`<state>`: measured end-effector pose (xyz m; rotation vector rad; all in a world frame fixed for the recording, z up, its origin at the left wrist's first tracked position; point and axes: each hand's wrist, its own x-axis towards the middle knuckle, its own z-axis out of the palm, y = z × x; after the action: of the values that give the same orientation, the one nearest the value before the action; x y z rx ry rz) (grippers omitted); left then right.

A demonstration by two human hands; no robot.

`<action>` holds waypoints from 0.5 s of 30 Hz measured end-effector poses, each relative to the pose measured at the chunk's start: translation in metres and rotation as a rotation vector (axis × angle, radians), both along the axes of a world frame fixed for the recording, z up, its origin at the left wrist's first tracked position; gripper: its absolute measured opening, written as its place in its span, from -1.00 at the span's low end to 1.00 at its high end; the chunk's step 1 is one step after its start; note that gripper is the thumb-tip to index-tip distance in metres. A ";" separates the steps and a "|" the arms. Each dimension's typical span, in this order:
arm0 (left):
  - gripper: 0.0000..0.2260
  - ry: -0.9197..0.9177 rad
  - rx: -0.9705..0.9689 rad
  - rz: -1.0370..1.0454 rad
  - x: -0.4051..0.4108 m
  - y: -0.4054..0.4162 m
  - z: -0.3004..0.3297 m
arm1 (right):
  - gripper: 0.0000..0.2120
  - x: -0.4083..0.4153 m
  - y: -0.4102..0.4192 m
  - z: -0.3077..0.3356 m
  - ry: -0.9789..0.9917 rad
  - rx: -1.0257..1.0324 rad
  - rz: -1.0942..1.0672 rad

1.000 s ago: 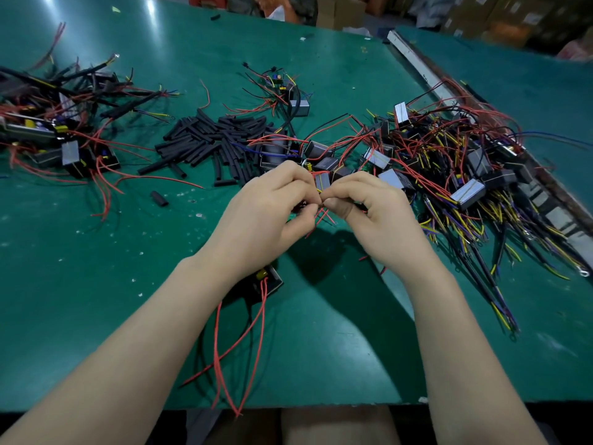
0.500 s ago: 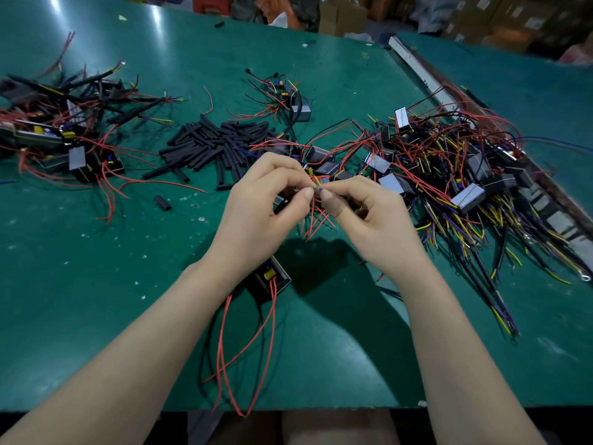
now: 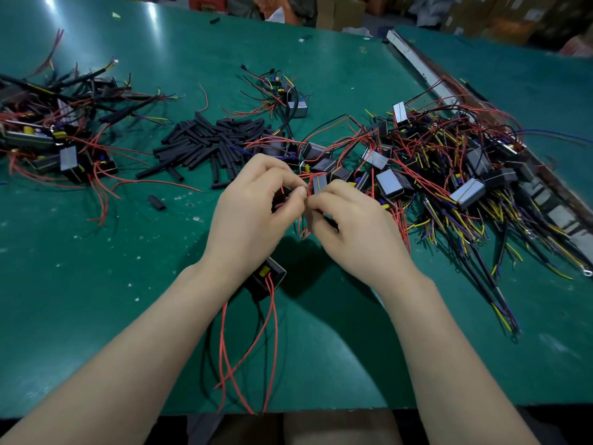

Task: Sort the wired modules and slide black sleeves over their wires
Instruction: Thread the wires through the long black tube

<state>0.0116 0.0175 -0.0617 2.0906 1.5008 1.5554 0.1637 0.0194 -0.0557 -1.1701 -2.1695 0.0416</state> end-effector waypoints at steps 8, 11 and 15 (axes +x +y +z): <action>-0.91 -0.144 -0.140 -0.103 -0.001 -0.001 0.007 | -0.87 0.001 0.004 0.006 0.343 -0.042 -0.076; -0.89 -0.190 -0.192 -0.146 -0.002 -0.001 0.009 | -0.88 -0.001 0.004 0.008 0.420 -0.111 -0.071; -0.86 -0.236 -0.199 -0.153 -0.003 -0.002 0.010 | -0.89 -0.004 0.001 0.009 0.481 -0.182 -0.071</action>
<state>0.0088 0.0155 -0.0518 1.7972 1.3215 1.4709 0.1593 0.0202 -0.0464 -1.1910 -1.7249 0.4514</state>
